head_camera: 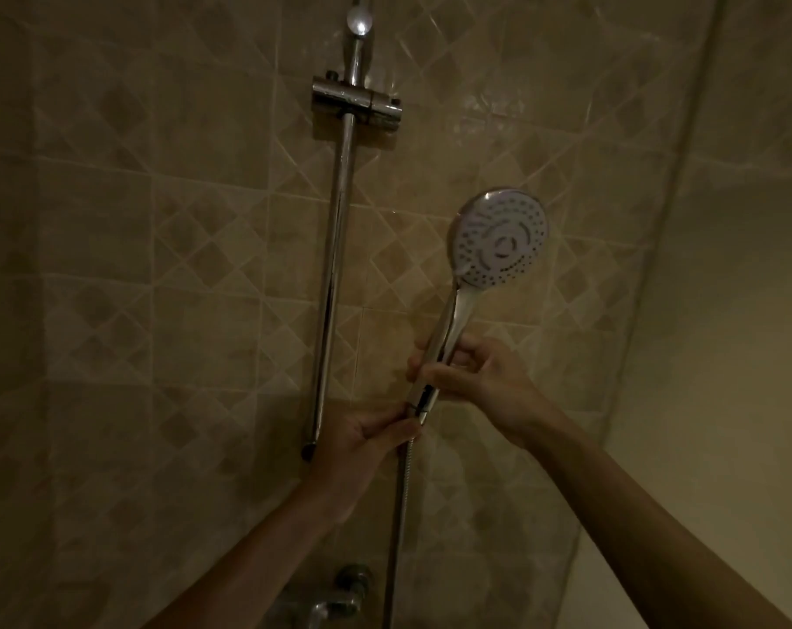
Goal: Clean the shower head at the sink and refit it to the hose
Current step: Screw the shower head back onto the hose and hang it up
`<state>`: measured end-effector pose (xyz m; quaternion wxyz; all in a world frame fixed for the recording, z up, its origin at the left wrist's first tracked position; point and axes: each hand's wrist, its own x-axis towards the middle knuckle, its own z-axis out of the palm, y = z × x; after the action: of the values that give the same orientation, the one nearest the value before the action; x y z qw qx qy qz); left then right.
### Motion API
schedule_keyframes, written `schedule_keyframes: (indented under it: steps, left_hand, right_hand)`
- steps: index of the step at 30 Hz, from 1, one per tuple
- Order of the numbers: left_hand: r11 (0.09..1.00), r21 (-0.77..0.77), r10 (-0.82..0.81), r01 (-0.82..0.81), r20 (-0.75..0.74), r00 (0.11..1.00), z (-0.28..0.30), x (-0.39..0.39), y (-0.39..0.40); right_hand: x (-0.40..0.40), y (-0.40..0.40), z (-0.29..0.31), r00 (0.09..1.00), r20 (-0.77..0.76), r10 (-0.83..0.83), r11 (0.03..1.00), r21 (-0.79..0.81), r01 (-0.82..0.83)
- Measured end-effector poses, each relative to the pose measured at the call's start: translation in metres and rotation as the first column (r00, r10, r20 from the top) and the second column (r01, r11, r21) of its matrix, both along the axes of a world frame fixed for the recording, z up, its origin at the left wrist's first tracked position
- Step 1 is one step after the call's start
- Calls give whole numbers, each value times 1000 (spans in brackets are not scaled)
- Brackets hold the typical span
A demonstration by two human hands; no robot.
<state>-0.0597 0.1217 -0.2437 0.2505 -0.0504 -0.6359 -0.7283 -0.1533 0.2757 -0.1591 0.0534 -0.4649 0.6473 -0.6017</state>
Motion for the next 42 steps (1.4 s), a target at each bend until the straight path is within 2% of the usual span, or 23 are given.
schedule_keyframes:
  steps: [2,4,6,8,10,11,13,15,16,19,23,27,33,36,39,41,42]
  left_hand:
    - [1000,-7,2,-2,12,1000,-1,-1,2]
    - [1000,-11,-6,6,19,1000,-2,-1,3]
    - [1000,-4,-3,3,14,1000,0,-1,3]
    - [1000,-2,-4,4,2,1000,1,0,2]
    - [1000,5,0,0,-5,1000,2,2,0]
    - [1000,12,10,-10,-7,1000,3,4,-1]
    - [999,14,34,-34,-10,999,4,5,-1]
    - [999,26,26,-26,3,1000,4,6,-1]
    - [999,41,21,-21,12,1000,3,6,-1]
    - [997,76,24,-25,17,1000,4,8,-3]
    - [998,44,40,-42,35,999,3,7,-8]
    - [999,33,10,-13,85,996,4,6,-12]
    - [998,-54,41,-35,107,993,8,5,-9]
    - [997,-51,67,-63,99,993,11,6,-5]
    - [998,-13,67,-66,94,993,9,6,-4]
    - [998,17,52,-53,90,995,7,5,-3]
    - [998,26,50,-52,88,995,5,5,-3]
  right_hand:
    - [2,-4,1,972,-122,-202,979,-20,201]
    - [3,-4,3,963,-166,-212,977,-1,215]
    - [2,2,6,997,-68,-39,997,58,43]
    - [0,9,8,981,90,173,983,47,-178]
    - [1,12,8,958,128,255,966,9,-259]
    - [3,10,7,973,96,211,977,-4,-212]
    - [8,3,8,1000,-25,13,1000,-23,-13]
    - [10,-1,9,979,-138,-147,989,-31,144]
    - [10,-2,11,976,-155,-154,988,-19,152]
    - [4,1,14,995,-101,0,999,37,4]
    - [-4,5,7,993,-12,114,992,-45,-114]
    - [-4,0,-1,998,23,57,987,-150,-53]
    - [3,-4,0,1000,28,3,985,-170,2]
    - [11,-12,4,988,9,-152,974,-168,152]
    - [12,-13,9,970,-93,-224,972,-89,216]
    - [5,-5,11,992,-79,-94,995,38,97]
    - [3,0,11,1000,-17,12,998,65,-11]
